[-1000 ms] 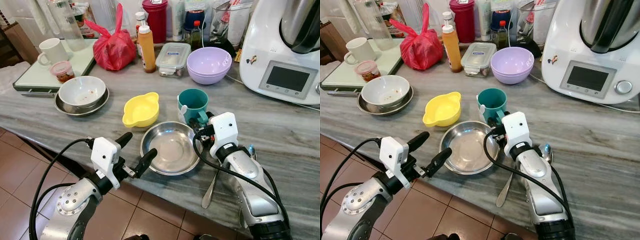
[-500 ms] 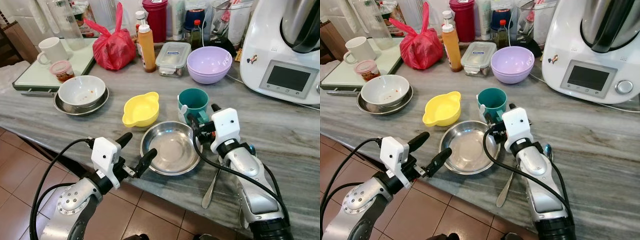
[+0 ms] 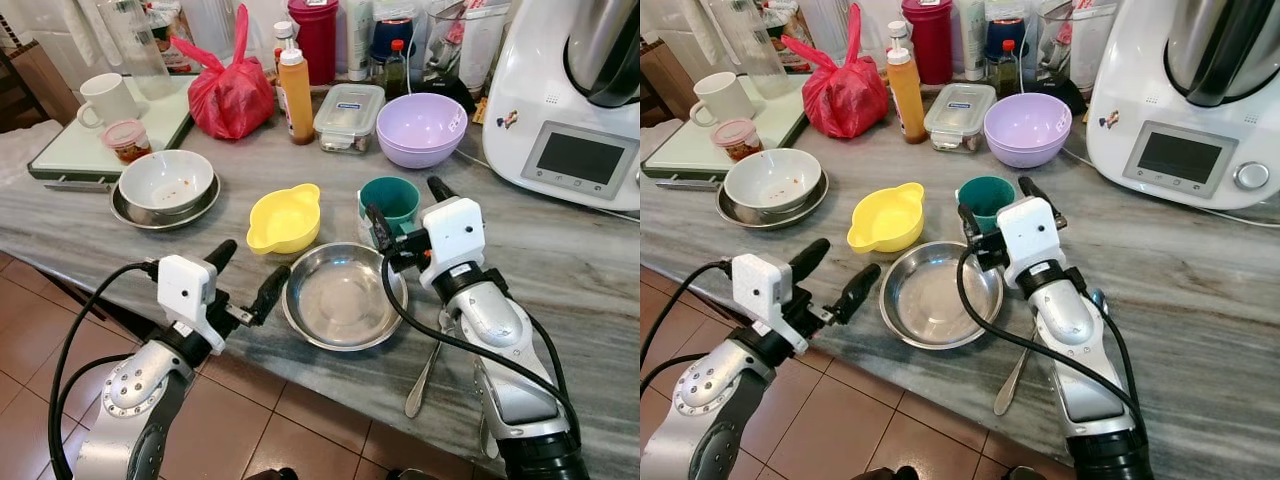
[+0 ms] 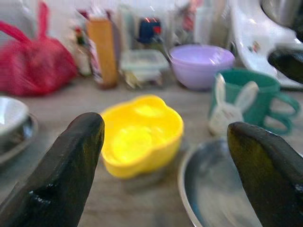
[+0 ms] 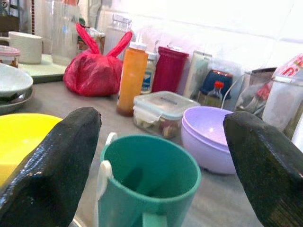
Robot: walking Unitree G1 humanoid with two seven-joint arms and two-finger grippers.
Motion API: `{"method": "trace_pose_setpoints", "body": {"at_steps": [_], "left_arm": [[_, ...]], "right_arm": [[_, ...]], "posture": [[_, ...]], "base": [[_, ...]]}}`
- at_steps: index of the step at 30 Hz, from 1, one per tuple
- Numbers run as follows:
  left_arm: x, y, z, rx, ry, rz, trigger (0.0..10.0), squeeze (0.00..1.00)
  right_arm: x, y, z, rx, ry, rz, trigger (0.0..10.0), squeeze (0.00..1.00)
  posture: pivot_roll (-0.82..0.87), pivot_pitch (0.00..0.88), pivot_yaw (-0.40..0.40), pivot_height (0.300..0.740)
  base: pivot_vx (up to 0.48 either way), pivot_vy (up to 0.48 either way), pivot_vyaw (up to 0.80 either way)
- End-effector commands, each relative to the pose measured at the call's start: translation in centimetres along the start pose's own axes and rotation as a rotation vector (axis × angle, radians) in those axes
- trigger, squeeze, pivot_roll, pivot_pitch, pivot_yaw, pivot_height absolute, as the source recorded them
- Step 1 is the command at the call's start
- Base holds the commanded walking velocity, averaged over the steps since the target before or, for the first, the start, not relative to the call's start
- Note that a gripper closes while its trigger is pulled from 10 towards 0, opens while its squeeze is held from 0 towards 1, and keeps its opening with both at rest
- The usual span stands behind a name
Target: Setting the table
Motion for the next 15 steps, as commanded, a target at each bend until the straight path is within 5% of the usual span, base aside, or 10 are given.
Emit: {"method": "trace_pose_setpoints", "body": {"at_steps": [1,3,5,6,8,11,12,13,14,15], "left_arm": [[-0.5,0.8,-0.9,0.022,0.065,0.028,10.0,0.00],[-0.9,0.7,-2.3,0.070,0.218,0.024,10.0,0.00],[-1.0,0.7,-2.7,0.079,0.251,0.021,10.0,0.00],[-1.0,0.5,-3.0,0.090,0.291,0.018,10.0,0.00],[-1.0,0.5,-2.9,0.097,0.300,0.017,10.0,0.00],[-0.9,0.4,-3.1,0.106,0.328,0.015,10.0,0.00],[-0.8,0.5,-3.1,0.106,0.333,0.016,10.0,0.00],[-0.8,0.5,-3.0,0.106,0.334,0.017,10.0,0.00],[-0.7,0.6,-3.1,0.112,0.341,0.021,10.0,0.00],[-0.7,0.6,-3.1,0.112,0.341,0.021,10.0,0.00]], "right_arm": [[0.2,1.5,-0.2,-0.011,0.002,0.055,10.0,1.00],[0.3,1.5,-0.4,0.004,0.009,0.052,10.0,1.00],[0.3,1.5,-0.5,0.004,0.013,0.050,10.0,1.00],[0.3,1.4,-0.8,0.002,0.023,0.044,10.0,0.76],[0.2,1.3,-0.9,-0.001,0.027,0.043,10.0,0.76],[0.2,1.2,-1.1,-0.012,0.035,0.039,10.0,0.63],[0.3,1.2,-1.2,-0.015,0.040,0.038,10.0,0.23],[0.3,1.2,-1.2,-0.016,0.042,0.038,10.0,0.23],[0.3,1.2,-1.3,-0.020,0.044,0.038,10.0,0.00],[0.3,1.2,-1.3,-0.020,0.044,0.038,10.0,0.00]], "posture": [[-0.09,0.120,0.085,0.740],[-0.08,0.118,0.082,0.740],[-0.08,0.118,0.082,0.740],[-0.08,0.118,0.082,0.740],[-0.08,0.118,0.076,0.740],[-0.08,0.118,0.076,0.740],[-0.07,0.120,0.075,0.740],[-0.07,0.120,0.075,0.740],[-0.07,0.118,0.077,0.740],[-0.07,0.118,0.077,0.740]], "base": [[0.000,0.000,0.00],[0.000,0.000,0.00],[0.000,0.000,0.00],[0.000,0.000,0.00],[0.000,0.000,0.00],[0.000,0.000,0.00],[0.000,0.000,0.43],[0.000,0.000,0.43],[0.000,0.000,0.80],[0.000,0.000,0.80]]}}
Point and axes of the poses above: a point about 5 cm out from each wrist's last joint towards the gripper, its own x axis pointing out of the wrist towards the gripper, its own y axis along the axis of the wrist's last joint, z = x × y, the point moved 6 cm from there along x, pointing out of the wrist towards the gripper, and after that the axes turned 2 degrees about -x, right-handed, at the moved point
